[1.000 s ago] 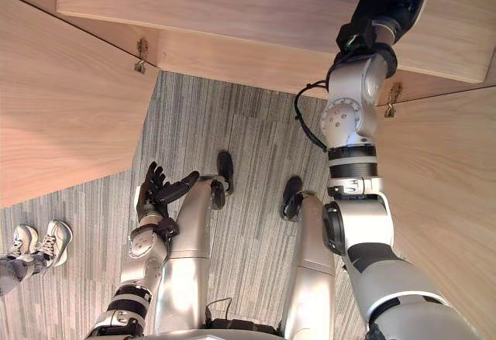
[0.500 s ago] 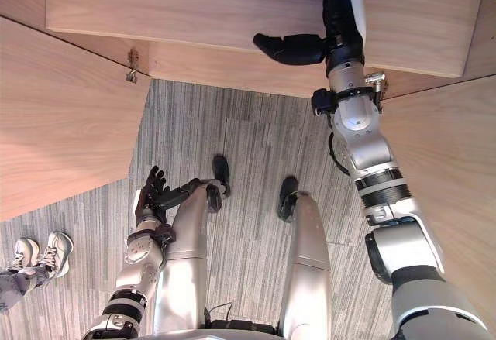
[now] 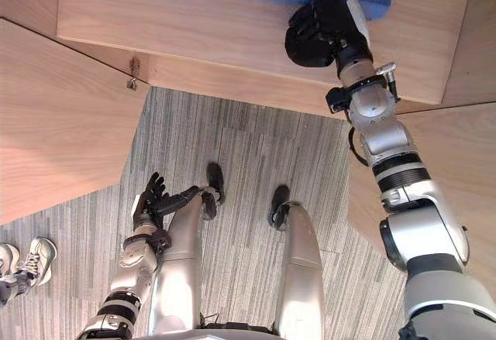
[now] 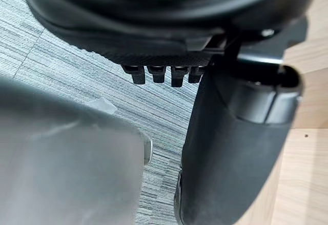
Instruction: Walk over to the cabinet, pick up the folder, carry it to the office cabinet, place the folder inside the office cabinet, then close the office cabinet door
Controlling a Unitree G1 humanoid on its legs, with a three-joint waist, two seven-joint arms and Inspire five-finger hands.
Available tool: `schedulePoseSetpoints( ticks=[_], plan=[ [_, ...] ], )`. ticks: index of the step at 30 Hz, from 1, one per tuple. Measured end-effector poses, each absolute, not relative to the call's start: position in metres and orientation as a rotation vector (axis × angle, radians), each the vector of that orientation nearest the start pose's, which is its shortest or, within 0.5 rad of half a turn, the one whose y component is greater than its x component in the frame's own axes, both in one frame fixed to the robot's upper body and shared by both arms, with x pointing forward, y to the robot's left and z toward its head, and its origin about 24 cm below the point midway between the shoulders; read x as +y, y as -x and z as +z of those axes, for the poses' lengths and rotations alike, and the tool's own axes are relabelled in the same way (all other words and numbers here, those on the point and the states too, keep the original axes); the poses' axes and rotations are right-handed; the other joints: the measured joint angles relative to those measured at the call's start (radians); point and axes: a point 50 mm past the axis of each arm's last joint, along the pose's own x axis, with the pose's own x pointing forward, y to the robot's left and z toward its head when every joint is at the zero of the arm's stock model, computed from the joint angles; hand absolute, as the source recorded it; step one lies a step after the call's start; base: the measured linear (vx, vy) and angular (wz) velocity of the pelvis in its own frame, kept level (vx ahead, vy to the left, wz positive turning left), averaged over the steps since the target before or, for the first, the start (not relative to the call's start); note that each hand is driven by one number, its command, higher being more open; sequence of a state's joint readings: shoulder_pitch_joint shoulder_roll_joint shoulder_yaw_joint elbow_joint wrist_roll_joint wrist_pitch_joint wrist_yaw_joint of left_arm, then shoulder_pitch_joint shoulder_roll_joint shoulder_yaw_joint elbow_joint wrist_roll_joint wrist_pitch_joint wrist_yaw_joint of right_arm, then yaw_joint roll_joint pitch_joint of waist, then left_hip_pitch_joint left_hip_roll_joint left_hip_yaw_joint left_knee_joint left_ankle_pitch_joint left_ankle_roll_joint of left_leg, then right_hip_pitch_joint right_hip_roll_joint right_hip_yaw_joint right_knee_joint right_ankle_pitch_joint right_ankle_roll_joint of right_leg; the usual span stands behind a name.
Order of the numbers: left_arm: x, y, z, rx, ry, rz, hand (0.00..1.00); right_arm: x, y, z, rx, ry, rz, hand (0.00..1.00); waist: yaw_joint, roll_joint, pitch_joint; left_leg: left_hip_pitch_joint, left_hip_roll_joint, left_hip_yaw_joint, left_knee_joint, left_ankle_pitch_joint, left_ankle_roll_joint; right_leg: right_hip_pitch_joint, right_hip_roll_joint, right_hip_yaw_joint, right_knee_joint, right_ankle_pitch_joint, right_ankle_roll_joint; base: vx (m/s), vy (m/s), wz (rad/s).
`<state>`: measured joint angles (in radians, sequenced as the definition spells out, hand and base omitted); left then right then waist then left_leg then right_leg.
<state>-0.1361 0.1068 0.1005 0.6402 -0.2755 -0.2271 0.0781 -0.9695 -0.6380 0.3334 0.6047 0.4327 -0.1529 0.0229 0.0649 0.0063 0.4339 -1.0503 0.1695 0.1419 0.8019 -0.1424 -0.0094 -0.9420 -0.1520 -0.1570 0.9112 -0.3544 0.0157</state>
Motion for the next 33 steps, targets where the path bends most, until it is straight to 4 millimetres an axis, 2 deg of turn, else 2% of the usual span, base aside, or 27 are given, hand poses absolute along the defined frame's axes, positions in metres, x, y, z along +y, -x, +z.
schedulePoseSetpoints(
  ticks=[3, 7, 14, 17, 22, 26, 30, 32, 33],
  plan=[
    [0.204, -0.252, -0.044, 0.266, 0.162, 0.26, 1.0, -0.184, -0.389, 0.239, -0.41, 0.22, 0.206, 0.0, 0.002, 0.0, 0.0, 0.001, 0.002, 0.007, -0.001, 0.0, 0.002, 0.0, -0.001, 0.0, 0.0, 0.0, 0.0, 0.0, 0.0, 0.0],
    [0.204, -0.251, -0.044, 0.269, 0.164, 0.262, 1.0, -0.175, -0.39, 0.235, -0.396, 0.154, 0.226, 0.0, 0.003, 0.0, 0.0, 0.003, 0.002, 0.01, -0.001, 0.0, 0.003, 0.0, -0.002, 0.002, 0.0, 0.0, 0.0, -0.04, -0.027, 0.0],
    [0.205, -0.25, -0.048, 0.285, 0.176, 0.288, 1.0, -0.158, -0.392, 0.233, -0.415, 0.094, 0.164, 0.0, 0.0, 0.001, 0.0, 0.006, 0.003, 0.015, -0.003, 0.0, 0.004, 0.0, -0.002, 0.007, -0.001, 0.001, 0.001, -0.03, -0.028, -0.02],
    [0.208, -0.25, -0.048, 0.284, 0.2, 0.316, 1.0, -0.143, -0.395, 0.237, -0.438, 0.086, 0.086, 0.0, 0.0, 0.001, 0.0, 0.002, 0.01, 0.014, -0.002, 0.0, 0.004, -0.004, 0.009, 0.009, -0.008, 0.005, 0.005, -0.04, -0.036, -0.07],
    [0.211, -0.255, -0.043, 0.26, 0.228, 0.383, 1.0, -0.124, -0.4, 0.26, -0.484, 0.02, 0.002, 0.0, -0.001, 0.002, 0.0, -0.034, 0.014, 0.011, 0.011, 0.003, 0.007, -0.043, 0.013, 0.011, 0.005, 0.008, 0.005, -0.04, -0.022, -0.03],
    [0.209, -0.258, -0.037, 0.236, 0.234, 0.393, 1.0, -0.124, -0.402, 0.265, -0.479, -0.019, -0.021, 0.0, 0.001, 0.003, 0.0, -0.046, 0.011, 0.009, 0.015, 0.013, 0.009, -0.059, 0.01, 0.013, 0.022, 0.009, 0.003, -0.07, -0.025, 0.03],
    [0.207, -0.26, -0.033, 0.212, 0.245, 0.39, 1.0, -0.13, -0.401, 0.27, -0.478, -0.138, -0.059, 0.0, 0.002, 0.003, 0.001, -0.055, 0.003, 0.004, 0.002, 0.032, 0.012, -0.07, 0.003, 0.005, 0.027, 0.017, -0.001, -0.08, -0.034, 0.08],
    [0.208, -0.259, -0.033, 0.212, 0.258, 0.404, 1.0, -0.134, -0.393, 0.278, -0.533, -0.188, -0.072, 0.0, 0.002, 0.003, 0.001, -0.055, 0.004, 0.004, 0.0, 0.036, 0.015, -0.07, 0.004, 0.005, 0.022, 0.023, 0.0, -0.06, -0.018, -0.03],
    [0.208, -0.259, -0.033, 0.212, 0.261, 0.408, 1.0, -0.138, -0.381, 0.281, -0.592, -0.22, -0.065, 0.0, 0.002, 0.003, 0.001, -0.055, 0.008, 0.004, -0.002, 0.037, 0.016, -0.066, 0.009, 0.005, 0.011, 0.029, 0.002, -0.03, -0.004, -0.08]
  ],
)
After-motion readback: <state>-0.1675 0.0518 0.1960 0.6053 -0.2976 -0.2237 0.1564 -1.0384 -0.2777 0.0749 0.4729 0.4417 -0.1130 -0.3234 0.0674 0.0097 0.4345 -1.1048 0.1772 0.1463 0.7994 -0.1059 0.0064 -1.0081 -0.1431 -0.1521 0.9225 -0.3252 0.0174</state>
